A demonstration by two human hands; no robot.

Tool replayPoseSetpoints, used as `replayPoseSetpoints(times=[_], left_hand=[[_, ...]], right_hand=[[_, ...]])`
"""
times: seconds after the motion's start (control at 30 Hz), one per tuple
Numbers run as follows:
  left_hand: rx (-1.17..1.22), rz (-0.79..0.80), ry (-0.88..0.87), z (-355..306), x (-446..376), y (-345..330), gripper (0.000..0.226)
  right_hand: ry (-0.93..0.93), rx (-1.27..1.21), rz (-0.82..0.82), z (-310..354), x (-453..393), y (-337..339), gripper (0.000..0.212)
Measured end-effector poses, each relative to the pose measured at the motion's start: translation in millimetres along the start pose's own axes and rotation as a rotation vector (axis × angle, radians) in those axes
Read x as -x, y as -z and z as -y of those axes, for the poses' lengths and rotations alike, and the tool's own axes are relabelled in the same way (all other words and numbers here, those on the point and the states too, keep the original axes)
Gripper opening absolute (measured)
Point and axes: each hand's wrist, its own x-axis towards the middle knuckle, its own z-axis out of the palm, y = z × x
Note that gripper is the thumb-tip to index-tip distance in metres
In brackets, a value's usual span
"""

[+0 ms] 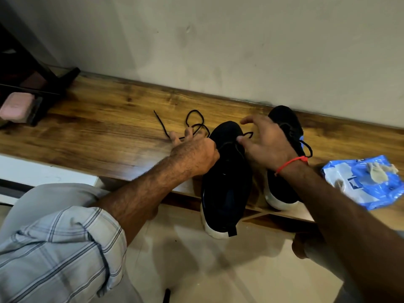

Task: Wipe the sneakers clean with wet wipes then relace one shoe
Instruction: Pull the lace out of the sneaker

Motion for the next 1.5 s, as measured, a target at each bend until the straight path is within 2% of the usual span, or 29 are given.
replayPoseSetpoints(times=[0.1,0.17,0.3,0.37,0.43,0.47,0.63,0.77,0.83,0.93,0.97,1.07,1.17,1.23,1.3,1.43,1.5], left_hand=[[-0.01,-0.029,-0.025,0.8,-1.2,-2.7,0.033],[-0.012,-0.053,-0.035,2.1,-1.6,-4.5,0.033],[-0.025,-0.034,-0.032,4.4,-2.7,-6.3,0.033],[-0.022,-0.025,-0.035,3.8,-3.7,-6.3,0.035],[-0.024,-0.037,-0.049,1.8,-3.7,-6.1,0.035],[-0.021,-0.042,-0.054,0.3,-3.5,-6.2,0.036],[0.009,-0.027,-0.046,-0.8,-4.1,-8.6,0.034],[0.015,-0.001,-0.048,0.6,-4.1,-7.4,0.036],[0.018,0.004,-0.051,1.6,-3.7,-5.8,0.036],[0.048,0.008,-0.047,3.8,-2.4,-4.0,0.035],[0.053,0.007,-0.044,4.6,-1.7,-3.6,0.035],[0.049,0.011,-0.05,3.9,-2.1,-3.7,0.035],[0.032,0.001,-0.056,3.4,-3.9,-4.5,0.035],[0.017,-0.01,-0.068,3.5,-5.0,-5.6,0.034],[0.007,-0.01,-0.072,3.3,-5.5,-6.9,0.035],[0.011,-0.006,-0.067,4.5,-4.6,-7.3,0.036],[0.023,0.005,-0.067,4.6,-2.8,-5.3,0.034]], right_hand=[[0.121,0.419,0.179,11.7,13.0,-18.8,0.035],[0.099,0.529,0.248,16.8,16.8,-27.2,0.034],[0.146,0.456,0.152,19.1,10.8,-18.7,0.021],[0.172,0.425,0.148,18.8,9.9,-13.8,0.034],[0.156,0.498,0.201,22.0,12.8,-17.0,0.05],[0.146,0.557,0.219,23.5,14.4,-21.9,0.052],[0.133,0.623,0.191,24.6,8.9,-31.4,0.027],[0.113,0.584,0.328,24.5,5.8,-29.5,0.019],[0.108,0.42,0.289,24.0,4.7,-24.1,0.008],[-0.117,-0.053,0.053,18.1,-6.7,6.4,0.023],[-0.176,-0.103,-0.033,13.5,-10.7,19.7,0.023],[-0.186,0.112,-0.152,-3.6,-16.2,37.0,0.015],[-0.032,0.287,-0.019,1.0,-5.4,14.2,0.039],[0.106,0.456,0.084,12.0,2.9,-6.4,0.04],[0.145,0.586,0.175,19.6,9.2,-25.5,0.042],[0.157,0.596,0.245,20.2,10.9,-38.6,0.032],[0.158,0.431,0.112,16.0,1.6,-25.9,0.023]])
